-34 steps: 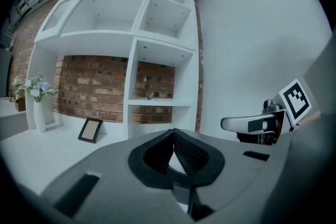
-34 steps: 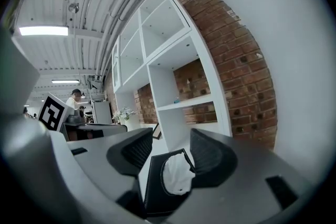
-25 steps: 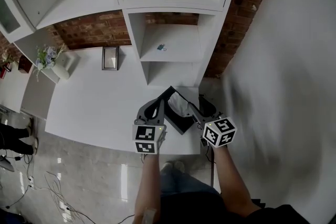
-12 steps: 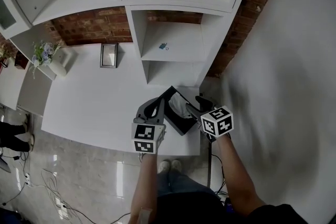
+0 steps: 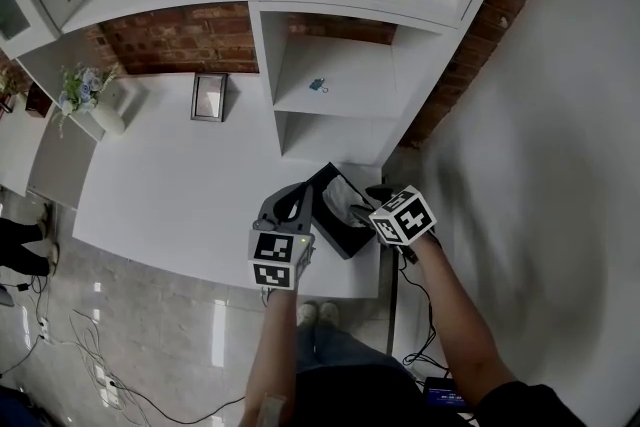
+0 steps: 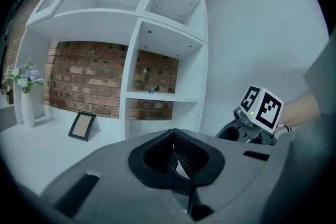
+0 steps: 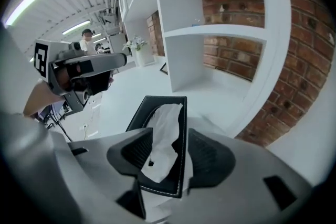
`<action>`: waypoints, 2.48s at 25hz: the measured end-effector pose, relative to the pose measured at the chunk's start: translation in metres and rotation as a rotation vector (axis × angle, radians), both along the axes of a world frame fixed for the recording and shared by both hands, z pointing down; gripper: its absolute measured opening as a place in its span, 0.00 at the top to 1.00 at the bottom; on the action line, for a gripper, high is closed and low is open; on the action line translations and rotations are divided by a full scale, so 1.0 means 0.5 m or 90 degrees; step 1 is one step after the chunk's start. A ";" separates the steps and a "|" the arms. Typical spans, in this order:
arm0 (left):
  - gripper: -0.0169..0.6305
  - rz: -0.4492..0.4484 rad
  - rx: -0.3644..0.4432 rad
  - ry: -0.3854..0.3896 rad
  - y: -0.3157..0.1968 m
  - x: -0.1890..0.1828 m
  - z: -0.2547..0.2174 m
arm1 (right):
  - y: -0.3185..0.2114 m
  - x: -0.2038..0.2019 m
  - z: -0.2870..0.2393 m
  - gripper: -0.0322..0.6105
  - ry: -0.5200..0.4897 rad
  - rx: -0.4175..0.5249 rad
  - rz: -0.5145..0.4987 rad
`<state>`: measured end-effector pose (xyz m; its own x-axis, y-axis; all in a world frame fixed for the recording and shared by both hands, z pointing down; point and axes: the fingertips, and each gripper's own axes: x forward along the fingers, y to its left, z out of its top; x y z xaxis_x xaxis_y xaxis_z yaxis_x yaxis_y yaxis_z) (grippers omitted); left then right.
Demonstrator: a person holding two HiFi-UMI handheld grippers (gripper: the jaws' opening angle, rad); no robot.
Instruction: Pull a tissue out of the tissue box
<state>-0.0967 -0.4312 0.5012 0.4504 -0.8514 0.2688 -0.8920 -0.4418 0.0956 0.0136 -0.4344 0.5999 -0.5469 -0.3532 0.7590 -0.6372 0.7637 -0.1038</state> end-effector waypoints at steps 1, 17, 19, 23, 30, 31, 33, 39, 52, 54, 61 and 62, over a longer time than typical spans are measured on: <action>0.96 -0.002 -0.001 0.001 0.000 -0.002 0.001 | 0.001 -0.002 0.005 0.63 0.010 -0.006 -0.007; 0.96 -0.024 -0.011 0.001 0.013 -0.023 0.009 | 0.023 -0.014 0.041 0.76 0.064 -0.015 -0.031; 0.96 -0.026 -0.012 0.002 0.015 -0.024 0.009 | 0.021 -0.013 0.040 0.82 0.068 -0.008 -0.027; 0.96 -0.025 -0.012 0.001 0.017 -0.022 0.008 | 0.019 -0.008 0.040 0.91 0.073 0.000 -0.017; 0.96 -0.025 -0.014 0.004 0.019 -0.019 0.011 | 0.016 -0.003 0.032 0.95 0.067 0.013 -0.005; 0.96 -0.025 -0.014 0.004 0.020 -0.019 0.011 | 0.015 -0.001 0.029 0.95 0.067 0.017 -0.004; 0.96 -0.025 -0.014 0.003 0.021 -0.019 0.011 | 0.011 0.001 0.020 0.95 0.068 0.026 -0.003; 0.96 -0.025 -0.014 0.006 0.025 -0.021 0.008 | -0.002 0.009 -0.010 0.95 0.064 0.056 0.007; 0.96 -0.015 -0.003 -0.002 0.030 -0.023 -0.008 | -0.023 0.022 -0.086 0.95 0.051 0.120 0.034; 0.96 -0.010 -0.001 -0.001 0.031 -0.020 -0.011 | -0.025 0.023 -0.102 0.95 0.047 0.132 0.039; 0.96 0.003 0.013 -0.003 0.031 -0.012 -0.031 | -0.027 0.027 -0.156 0.95 0.034 0.170 0.054; 0.96 0.004 0.015 -0.002 0.031 -0.011 -0.035 | -0.026 0.029 -0.165 0.95 0.030 0.175 0.058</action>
<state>-0.1023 -0.4157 0.4838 0.4548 -0.8549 0.2497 -0.8896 -0.4495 0.0813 0.0279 -0.4474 0.5173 -0.4705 -0.5945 0.6521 -0.7032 0.6990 0.1299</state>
